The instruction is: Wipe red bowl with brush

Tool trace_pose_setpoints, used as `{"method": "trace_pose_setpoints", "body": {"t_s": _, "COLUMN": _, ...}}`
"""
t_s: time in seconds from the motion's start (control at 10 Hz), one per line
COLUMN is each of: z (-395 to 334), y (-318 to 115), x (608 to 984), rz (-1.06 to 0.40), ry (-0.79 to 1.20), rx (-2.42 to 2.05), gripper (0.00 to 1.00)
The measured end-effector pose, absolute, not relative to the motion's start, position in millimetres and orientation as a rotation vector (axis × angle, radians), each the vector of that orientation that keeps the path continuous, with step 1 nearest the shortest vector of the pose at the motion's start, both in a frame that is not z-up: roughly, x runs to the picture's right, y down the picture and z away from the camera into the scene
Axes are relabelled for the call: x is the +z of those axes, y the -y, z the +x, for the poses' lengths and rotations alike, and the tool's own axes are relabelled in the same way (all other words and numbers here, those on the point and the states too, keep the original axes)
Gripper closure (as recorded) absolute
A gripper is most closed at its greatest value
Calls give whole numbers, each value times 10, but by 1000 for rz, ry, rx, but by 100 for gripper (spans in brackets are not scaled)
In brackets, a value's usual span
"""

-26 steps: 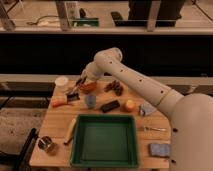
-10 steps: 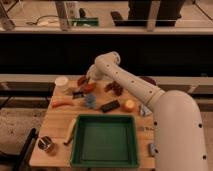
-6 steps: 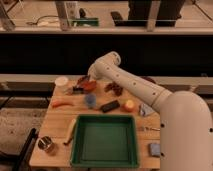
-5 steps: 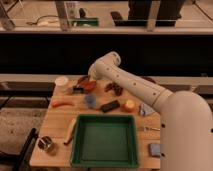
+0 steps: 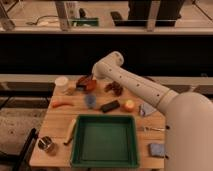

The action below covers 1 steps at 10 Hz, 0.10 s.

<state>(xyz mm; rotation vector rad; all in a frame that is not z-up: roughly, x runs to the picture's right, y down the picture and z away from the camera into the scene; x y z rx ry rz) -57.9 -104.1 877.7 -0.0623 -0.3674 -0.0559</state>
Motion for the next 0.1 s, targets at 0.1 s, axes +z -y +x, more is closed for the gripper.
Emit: {"method": "trace_pose_setpoints", "body": {"t_s": 0.1, "z": -534, "y": 1077, "x": 8774, "rz": -58, "ry": 361, "rx": -51, "gripper": 100}}
